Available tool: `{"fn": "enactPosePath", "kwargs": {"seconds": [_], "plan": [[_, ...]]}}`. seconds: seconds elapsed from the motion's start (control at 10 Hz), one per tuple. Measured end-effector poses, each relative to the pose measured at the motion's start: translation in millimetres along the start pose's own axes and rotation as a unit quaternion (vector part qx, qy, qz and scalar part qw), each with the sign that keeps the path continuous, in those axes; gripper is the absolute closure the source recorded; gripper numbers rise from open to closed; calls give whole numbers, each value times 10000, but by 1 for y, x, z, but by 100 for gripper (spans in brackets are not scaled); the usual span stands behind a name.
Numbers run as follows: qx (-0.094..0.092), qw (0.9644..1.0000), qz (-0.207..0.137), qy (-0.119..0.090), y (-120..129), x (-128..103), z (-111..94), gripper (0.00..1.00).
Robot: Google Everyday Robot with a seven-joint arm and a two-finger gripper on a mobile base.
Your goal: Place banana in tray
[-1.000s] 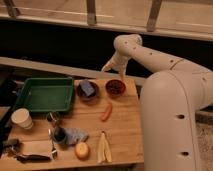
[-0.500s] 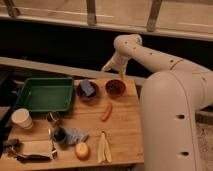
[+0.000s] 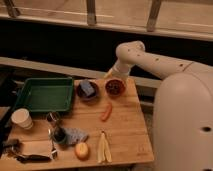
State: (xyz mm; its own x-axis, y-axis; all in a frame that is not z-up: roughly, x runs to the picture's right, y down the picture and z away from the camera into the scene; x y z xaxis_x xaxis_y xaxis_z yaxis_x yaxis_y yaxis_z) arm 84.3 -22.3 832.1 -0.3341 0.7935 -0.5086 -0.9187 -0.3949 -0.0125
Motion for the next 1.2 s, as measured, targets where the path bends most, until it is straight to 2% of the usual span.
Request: {"fn": "enactPosePath", "kwargs": {"seconds": [0.2,0.4,0.5,0.6,1.1,1.2], "plan": [[-47,9997,45,231,-27,48,7,20],[-92,9977,120,661,-44,94,24,20],[-92,9966,121,812,-47,107,30,20],[-26,9943,131,1061,-55,126,34,20],[-36,9942,116,1072,-53,125,34,20],[12,9936,66,1128,-53,126,36,20]]}}
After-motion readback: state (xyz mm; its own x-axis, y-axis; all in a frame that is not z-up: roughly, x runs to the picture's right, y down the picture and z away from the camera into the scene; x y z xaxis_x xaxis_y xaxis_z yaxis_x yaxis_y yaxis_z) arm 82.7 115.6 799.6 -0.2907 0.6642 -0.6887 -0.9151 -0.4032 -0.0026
